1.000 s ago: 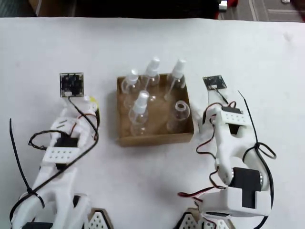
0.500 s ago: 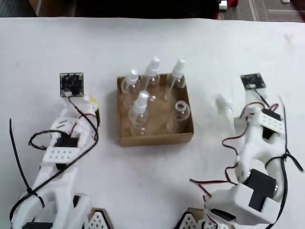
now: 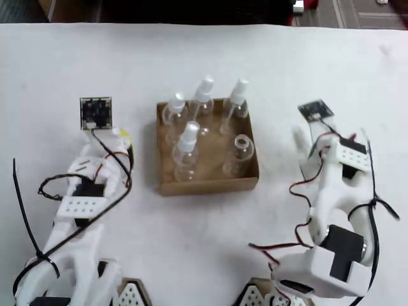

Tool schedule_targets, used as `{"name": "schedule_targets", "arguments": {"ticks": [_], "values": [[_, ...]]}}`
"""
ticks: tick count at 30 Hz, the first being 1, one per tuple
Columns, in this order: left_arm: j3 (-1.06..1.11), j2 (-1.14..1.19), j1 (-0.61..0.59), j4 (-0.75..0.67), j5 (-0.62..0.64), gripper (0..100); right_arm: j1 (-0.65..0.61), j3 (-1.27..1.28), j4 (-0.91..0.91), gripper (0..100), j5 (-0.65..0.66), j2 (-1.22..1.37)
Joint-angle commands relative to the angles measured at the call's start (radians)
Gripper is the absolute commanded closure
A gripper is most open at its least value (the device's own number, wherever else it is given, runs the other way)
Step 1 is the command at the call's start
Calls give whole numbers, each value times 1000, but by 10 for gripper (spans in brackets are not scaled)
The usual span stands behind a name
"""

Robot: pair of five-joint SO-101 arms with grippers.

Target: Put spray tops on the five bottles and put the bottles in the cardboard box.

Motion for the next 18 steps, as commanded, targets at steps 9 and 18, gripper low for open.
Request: {"name": "schedule_targets", "arguments": {"ticks": [9,18], "values": [[-12,-31,13,-25,-9,976,-242,-614,297,719,6,188],[-12,-31,13,-29,-9,976,-176,-1158,556,776,3,677]]}}
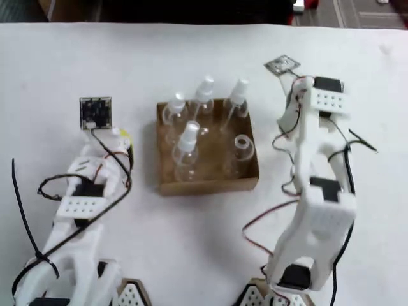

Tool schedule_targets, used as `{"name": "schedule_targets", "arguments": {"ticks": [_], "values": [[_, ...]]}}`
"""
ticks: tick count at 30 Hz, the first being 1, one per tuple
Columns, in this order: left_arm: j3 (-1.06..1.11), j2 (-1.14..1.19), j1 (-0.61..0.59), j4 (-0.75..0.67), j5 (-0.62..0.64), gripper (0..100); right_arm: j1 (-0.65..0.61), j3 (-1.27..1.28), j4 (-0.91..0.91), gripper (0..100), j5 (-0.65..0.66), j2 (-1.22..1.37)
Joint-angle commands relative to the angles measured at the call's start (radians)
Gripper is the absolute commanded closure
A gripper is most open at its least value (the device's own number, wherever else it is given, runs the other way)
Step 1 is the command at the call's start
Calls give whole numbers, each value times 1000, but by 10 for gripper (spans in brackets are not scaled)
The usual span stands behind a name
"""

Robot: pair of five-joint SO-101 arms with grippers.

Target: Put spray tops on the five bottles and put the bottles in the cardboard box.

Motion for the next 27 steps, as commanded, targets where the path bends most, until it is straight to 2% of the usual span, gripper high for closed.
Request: {"name": "schedule_targets", "arguments": {"ticks": [1,7,12,27], "values": [[-12,-31,13,-29,-9,976,44,-295,116,776,0,185],[-12,-27,13,-29,-11,976,64,-528,182,779,-2,375],[-12,-27,13,-29,-11,976,81,-677,208,779,-68,470],[-12,-27,15,-29,-11,976,64,-786,213,779,-69,553]]}}
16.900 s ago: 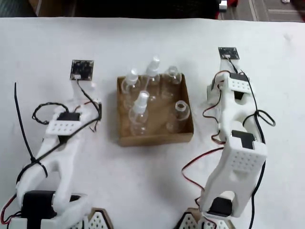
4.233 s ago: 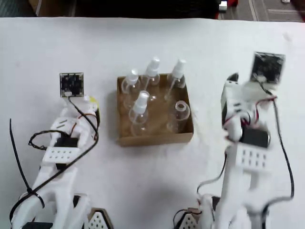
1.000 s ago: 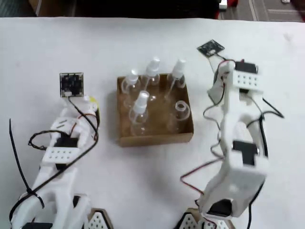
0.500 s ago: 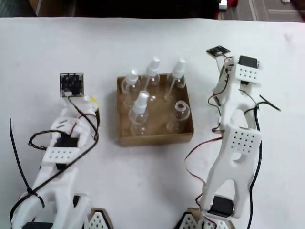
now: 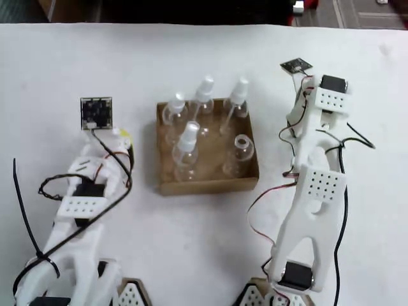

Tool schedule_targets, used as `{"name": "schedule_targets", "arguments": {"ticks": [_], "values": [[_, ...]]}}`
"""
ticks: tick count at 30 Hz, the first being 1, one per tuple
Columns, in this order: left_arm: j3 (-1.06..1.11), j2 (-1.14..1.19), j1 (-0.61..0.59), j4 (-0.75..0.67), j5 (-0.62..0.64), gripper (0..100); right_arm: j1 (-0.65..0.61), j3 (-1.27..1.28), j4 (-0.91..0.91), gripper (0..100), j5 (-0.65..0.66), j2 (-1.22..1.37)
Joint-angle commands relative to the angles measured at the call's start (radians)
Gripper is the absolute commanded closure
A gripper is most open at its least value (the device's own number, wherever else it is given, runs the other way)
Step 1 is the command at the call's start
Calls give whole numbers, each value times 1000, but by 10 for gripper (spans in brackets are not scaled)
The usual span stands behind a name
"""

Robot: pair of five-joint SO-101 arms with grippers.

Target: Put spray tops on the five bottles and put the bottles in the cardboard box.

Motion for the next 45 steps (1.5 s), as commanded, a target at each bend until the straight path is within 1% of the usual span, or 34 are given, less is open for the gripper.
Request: {"name": "schedule_targets", "arguments": {"ticks": [1,8,16,23,36,39,42,44,45], "values": [[-12,-27,13,-29,-11,976,-5,-41,2,779,-9,-19],[-12,-27,13,-29,-11,976,-18,-40,-36,779,-2,-18],[-12,-27,13,-29,-11,976,-42,-38,-36,785,-2,-18],[-12,-27,13,-29,-11,976,-39,-40,-36,949,-2,-18],[-12,-27,13,-29,-11,976,-36,-46,-19,958,-5,-36],[-12,-27,25,-29,-11,976,-41,-95,41,958,-9,-85],[-12,-27,39,-29,-54,976,-44,-167,122,963,-11,-143],[-11,-27,44,-29,-72,976,-38,-192,127,988,-12,-180],[-11,-27,44,-29,-72,976,-35,-198,127,981,-25,-203]]}}
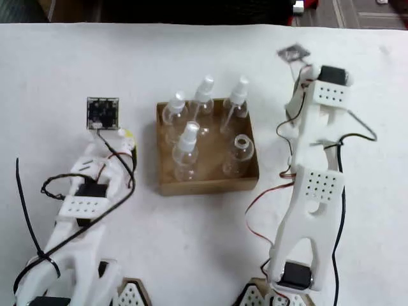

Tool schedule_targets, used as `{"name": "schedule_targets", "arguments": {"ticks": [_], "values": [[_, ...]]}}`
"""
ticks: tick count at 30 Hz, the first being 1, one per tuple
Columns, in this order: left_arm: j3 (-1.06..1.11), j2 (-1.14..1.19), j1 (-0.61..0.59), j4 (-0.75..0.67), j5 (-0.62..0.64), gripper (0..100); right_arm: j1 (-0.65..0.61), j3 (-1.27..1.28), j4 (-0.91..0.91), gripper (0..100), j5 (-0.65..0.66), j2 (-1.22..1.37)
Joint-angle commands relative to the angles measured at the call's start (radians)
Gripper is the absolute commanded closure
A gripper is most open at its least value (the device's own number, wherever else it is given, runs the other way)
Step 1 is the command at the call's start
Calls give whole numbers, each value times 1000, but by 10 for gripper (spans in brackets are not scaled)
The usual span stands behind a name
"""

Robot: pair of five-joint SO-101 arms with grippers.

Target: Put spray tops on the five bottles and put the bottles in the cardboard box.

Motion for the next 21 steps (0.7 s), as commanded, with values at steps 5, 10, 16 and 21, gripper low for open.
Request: {"name": "schedule_targets", "arguments": {"ticks": [5,10,16,21], "values": [[-11,-28,16,-29,-35,976,27,-77,36,983,-166,-262],[-11,-31,12,-29,-35,976,36,-75,39,983,-249,-363],[-11,-33,12,-29,-35,976,27,-75,41,983,-295,-444],[-11,-33,12,-29,-35,976,27,-72,42,983,-350,-529]]}}
